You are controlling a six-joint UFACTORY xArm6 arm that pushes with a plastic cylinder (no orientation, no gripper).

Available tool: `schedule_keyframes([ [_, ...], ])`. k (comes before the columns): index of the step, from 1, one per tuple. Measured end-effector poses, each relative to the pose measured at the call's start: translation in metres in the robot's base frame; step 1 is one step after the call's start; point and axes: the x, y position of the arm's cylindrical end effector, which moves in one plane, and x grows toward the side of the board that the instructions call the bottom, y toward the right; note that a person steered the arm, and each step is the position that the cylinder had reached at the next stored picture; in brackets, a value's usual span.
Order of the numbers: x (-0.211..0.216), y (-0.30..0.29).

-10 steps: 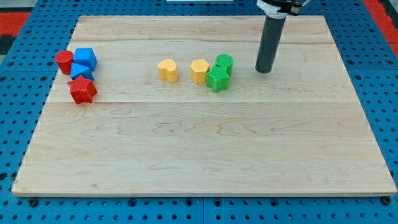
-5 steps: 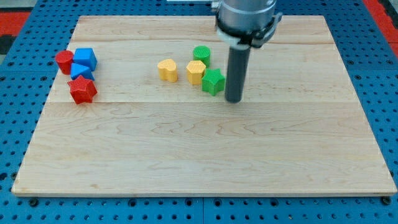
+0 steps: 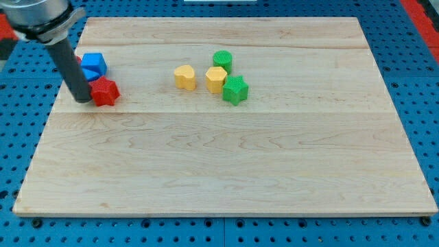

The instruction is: Place the green circle diagonally top right to the red star

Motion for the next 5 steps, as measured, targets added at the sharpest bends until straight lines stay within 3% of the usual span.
schedule_keyframes([
  [2, -0.015, 0.102],
  [3, -0.017, 0.11],
  [4, 0.016, 0.052],
  [5, 0.029, -0.062],
])
